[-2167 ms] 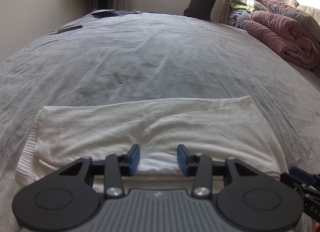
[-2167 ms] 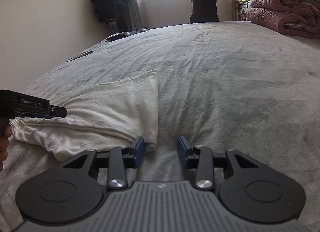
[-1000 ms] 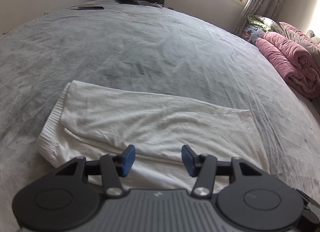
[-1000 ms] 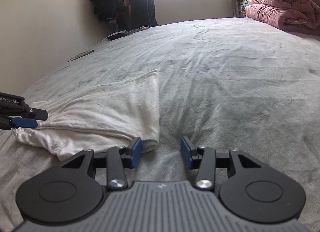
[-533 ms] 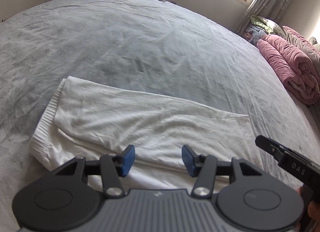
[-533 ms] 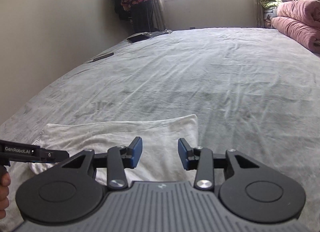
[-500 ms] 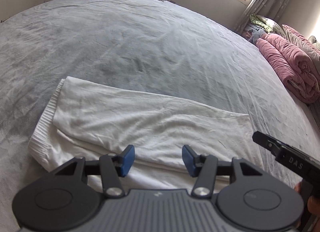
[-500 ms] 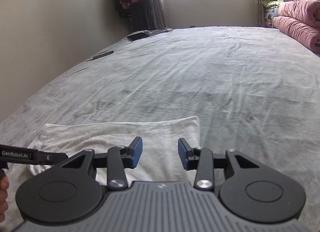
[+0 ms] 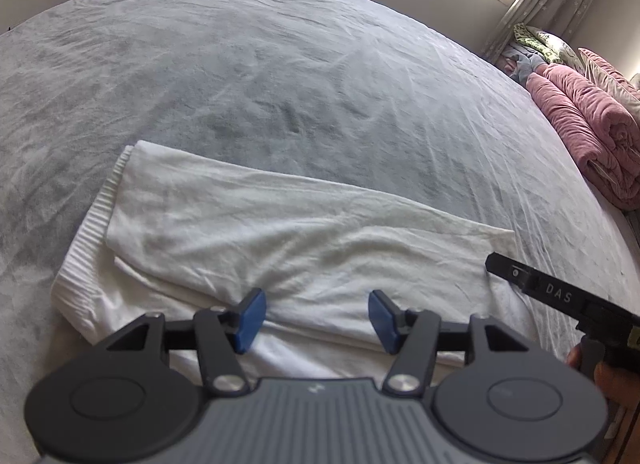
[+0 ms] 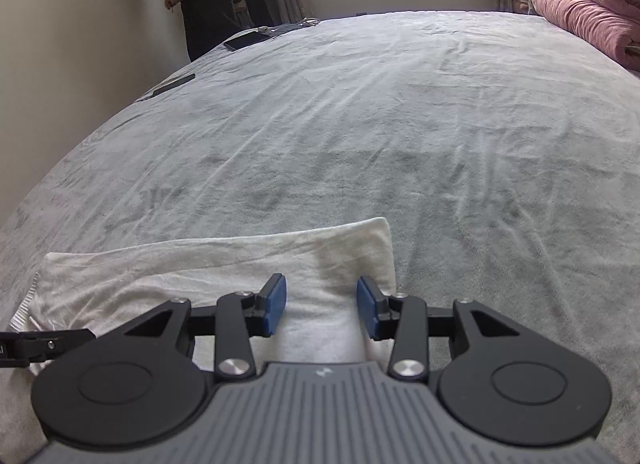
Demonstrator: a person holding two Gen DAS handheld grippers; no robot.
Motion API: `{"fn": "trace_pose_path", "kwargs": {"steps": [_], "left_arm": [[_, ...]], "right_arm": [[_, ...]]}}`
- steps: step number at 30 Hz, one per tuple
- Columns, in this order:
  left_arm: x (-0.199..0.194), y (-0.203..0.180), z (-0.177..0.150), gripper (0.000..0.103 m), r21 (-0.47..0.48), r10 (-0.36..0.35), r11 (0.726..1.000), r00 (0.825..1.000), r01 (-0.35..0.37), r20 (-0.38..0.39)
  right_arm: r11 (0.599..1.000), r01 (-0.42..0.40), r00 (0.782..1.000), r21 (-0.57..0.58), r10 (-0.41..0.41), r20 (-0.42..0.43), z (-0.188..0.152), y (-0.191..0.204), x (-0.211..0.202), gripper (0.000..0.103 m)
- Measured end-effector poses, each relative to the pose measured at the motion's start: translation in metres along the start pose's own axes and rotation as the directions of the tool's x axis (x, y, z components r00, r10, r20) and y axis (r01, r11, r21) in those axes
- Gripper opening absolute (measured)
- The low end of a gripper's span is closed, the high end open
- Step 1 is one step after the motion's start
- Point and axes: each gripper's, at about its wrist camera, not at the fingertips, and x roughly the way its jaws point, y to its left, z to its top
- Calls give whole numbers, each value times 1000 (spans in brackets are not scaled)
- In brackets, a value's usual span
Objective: Fold clothes
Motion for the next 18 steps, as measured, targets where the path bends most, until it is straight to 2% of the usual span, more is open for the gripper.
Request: {"fn": "trace_pose_path", "kwargs": {"steps": [12,18], "left_arm": [[0,3,0,59,-6,-12,1000,1000,12,-7],[-2,4,1,59,-21,-22,1000,1000,21,-8]], "right_arm": [[998,5,1000,55,-5,1,5,-9,17,45],[986,-4,997,165,-9,79,-4,-16,-9,46]]}}
